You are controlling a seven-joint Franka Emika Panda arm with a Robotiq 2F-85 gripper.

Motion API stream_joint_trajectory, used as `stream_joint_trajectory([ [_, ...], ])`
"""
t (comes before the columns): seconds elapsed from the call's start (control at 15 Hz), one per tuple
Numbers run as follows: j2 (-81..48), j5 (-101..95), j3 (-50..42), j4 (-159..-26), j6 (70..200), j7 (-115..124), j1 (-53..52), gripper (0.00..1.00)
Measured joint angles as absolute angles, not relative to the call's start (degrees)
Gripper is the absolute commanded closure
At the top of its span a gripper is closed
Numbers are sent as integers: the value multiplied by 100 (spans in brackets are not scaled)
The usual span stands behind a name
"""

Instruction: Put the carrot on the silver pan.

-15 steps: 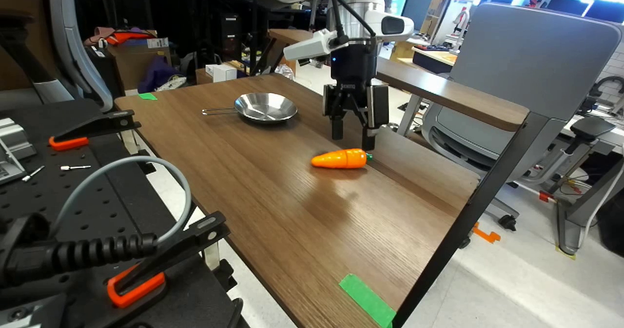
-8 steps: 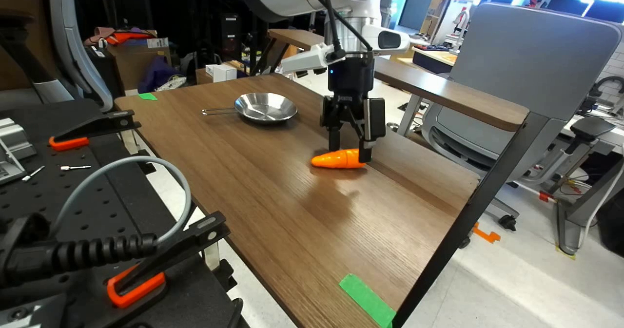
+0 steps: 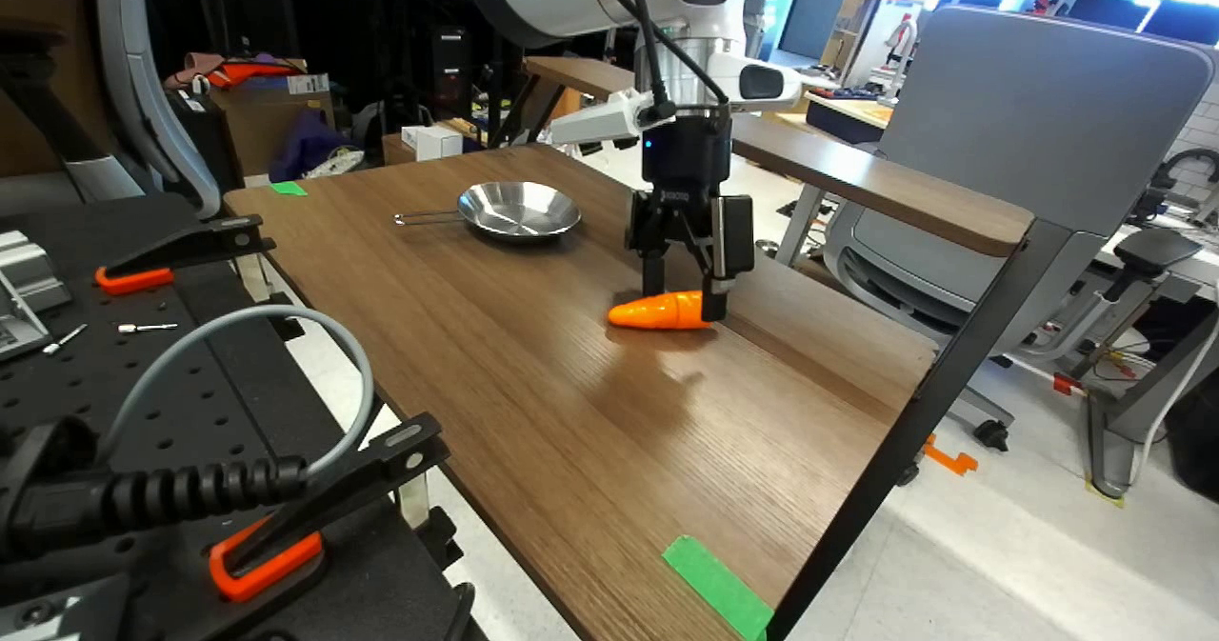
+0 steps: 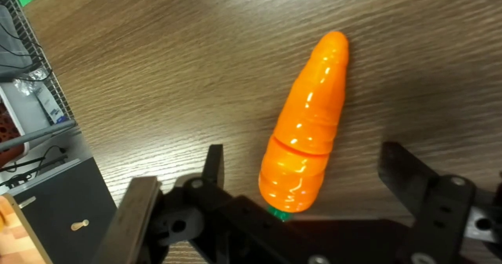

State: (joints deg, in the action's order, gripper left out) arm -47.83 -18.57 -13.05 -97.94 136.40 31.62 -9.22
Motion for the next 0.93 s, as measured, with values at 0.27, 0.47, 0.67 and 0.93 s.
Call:
stream_joint_trajectory([
  [0.27,-4792,-1856,-1310,-9788,13640,3162,-922,58],
  [0.47,-4807,-1856,-1331,-9788,13640,3162,-921,80],
  [0.67,-4814,-1853,-1347,-9786,13639,3162,-920,85],
  [0.93,-4816,-1853,-1406,-9770,13639,3166,-920,85],
])
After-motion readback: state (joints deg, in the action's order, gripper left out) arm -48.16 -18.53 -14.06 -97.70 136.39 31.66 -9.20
